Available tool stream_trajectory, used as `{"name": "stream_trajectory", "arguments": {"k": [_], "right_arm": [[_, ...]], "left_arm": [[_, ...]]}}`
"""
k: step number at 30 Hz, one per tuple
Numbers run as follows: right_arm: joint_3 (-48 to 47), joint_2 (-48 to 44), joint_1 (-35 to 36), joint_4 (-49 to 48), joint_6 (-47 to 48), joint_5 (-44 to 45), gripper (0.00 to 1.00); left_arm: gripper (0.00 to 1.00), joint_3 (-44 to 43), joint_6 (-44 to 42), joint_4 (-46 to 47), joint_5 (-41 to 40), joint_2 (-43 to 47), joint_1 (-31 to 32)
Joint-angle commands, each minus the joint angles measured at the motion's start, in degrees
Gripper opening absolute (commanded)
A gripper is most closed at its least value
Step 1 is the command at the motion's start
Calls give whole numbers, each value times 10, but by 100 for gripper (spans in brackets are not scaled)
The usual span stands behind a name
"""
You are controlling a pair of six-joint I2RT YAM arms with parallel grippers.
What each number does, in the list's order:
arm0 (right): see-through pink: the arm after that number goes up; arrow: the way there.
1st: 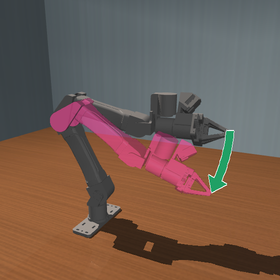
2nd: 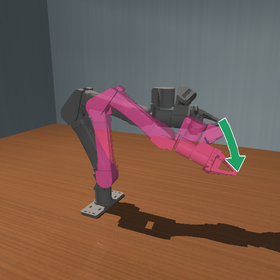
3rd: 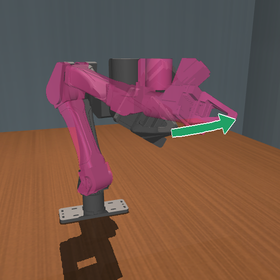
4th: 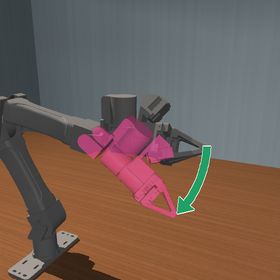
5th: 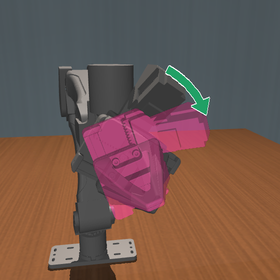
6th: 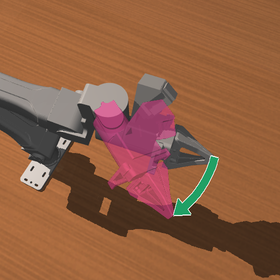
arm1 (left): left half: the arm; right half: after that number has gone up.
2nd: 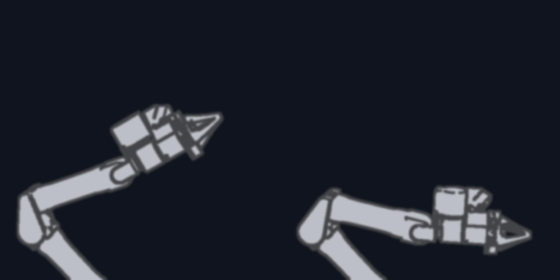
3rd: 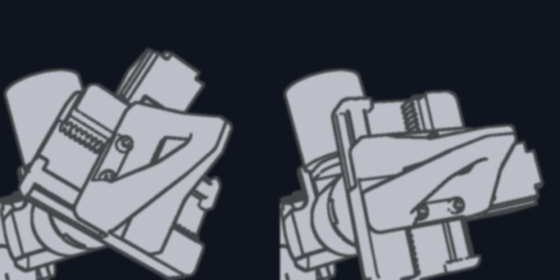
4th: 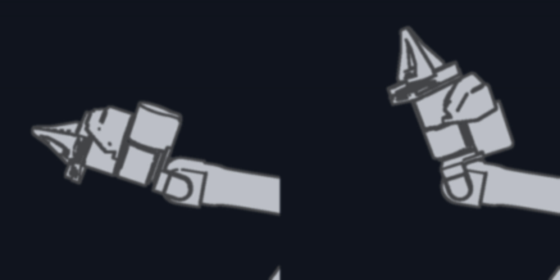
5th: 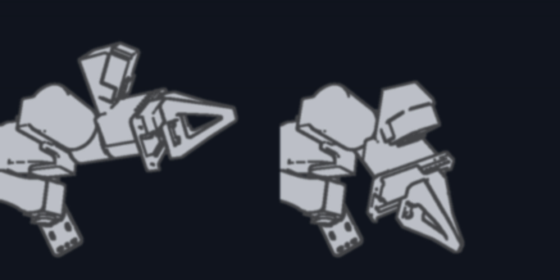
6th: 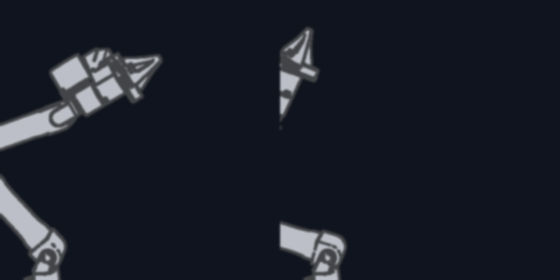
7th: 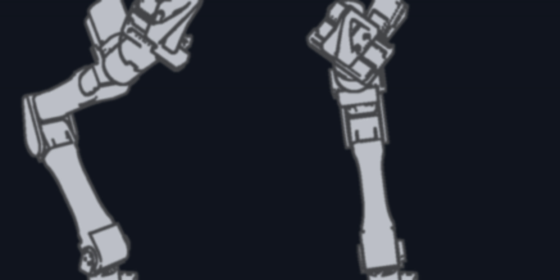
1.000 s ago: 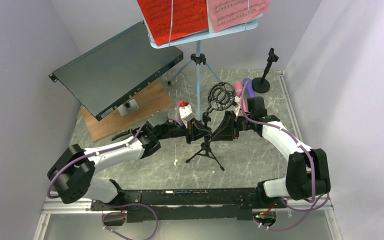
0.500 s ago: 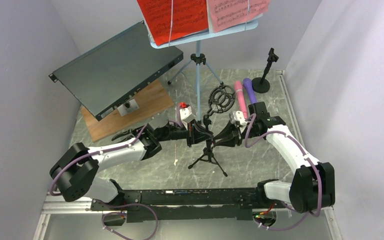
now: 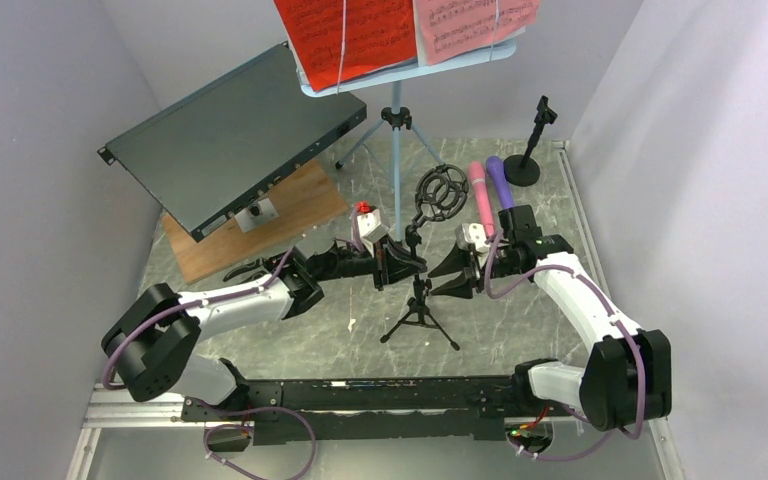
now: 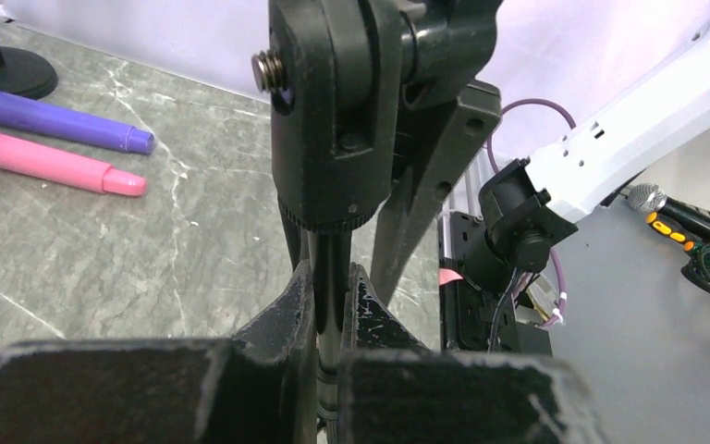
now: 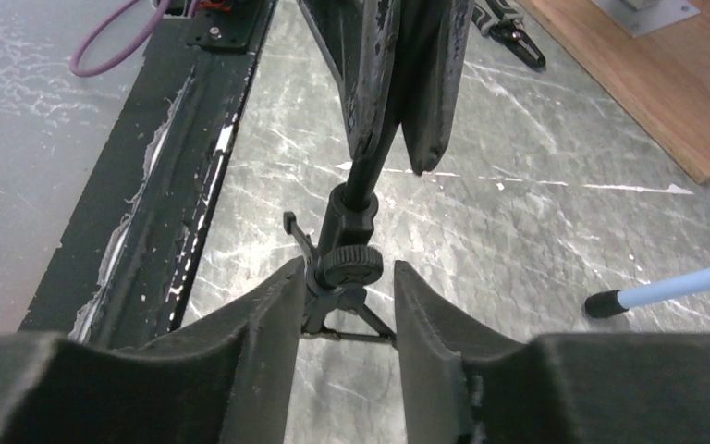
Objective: Pack up the instrument practice props
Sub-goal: Unscrew the knob on the microphone stand.
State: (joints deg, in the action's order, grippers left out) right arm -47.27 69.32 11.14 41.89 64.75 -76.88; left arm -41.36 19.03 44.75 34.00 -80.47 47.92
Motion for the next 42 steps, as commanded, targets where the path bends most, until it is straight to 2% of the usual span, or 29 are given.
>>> {"name": "stream_trajectory", "arguments": {"k": [1,4,9,14,17,21,23,30,42], "right_arm": [[-2,-4,-6,-4,-12,3,51],[-4,-2,-12,0,-23,-10,63],[-3,1,-17,-16,-60,-22,71],[-2,10,-23,-67,-154,-23,79],[9,16,-24,-142,-267,-29,80],[43,32,-23,-314,-505,-34,76],[50,45,-21,-360,-588,-38,73],[37,71,-4,-354,-613,-43,63],[33,85,19,-344,-601,-39,56]], "left_arm": [[0,-6,0,65,-3,21,-5],[0,-6,-8,51,-4,27,-6],[0,-6,-19,34,-5,36,-5],[0,-9,-30,18,-5,44,-6],[0,-10,-38,9,-3,48,-5],[0,-15,-48,-3,-4,53,-6],[0,-18,-54,-11,-5,54,-6],[0,-21,-59,-14,-5,53,-6],[0,-17,-61,-16,-8,58,-5]]}}
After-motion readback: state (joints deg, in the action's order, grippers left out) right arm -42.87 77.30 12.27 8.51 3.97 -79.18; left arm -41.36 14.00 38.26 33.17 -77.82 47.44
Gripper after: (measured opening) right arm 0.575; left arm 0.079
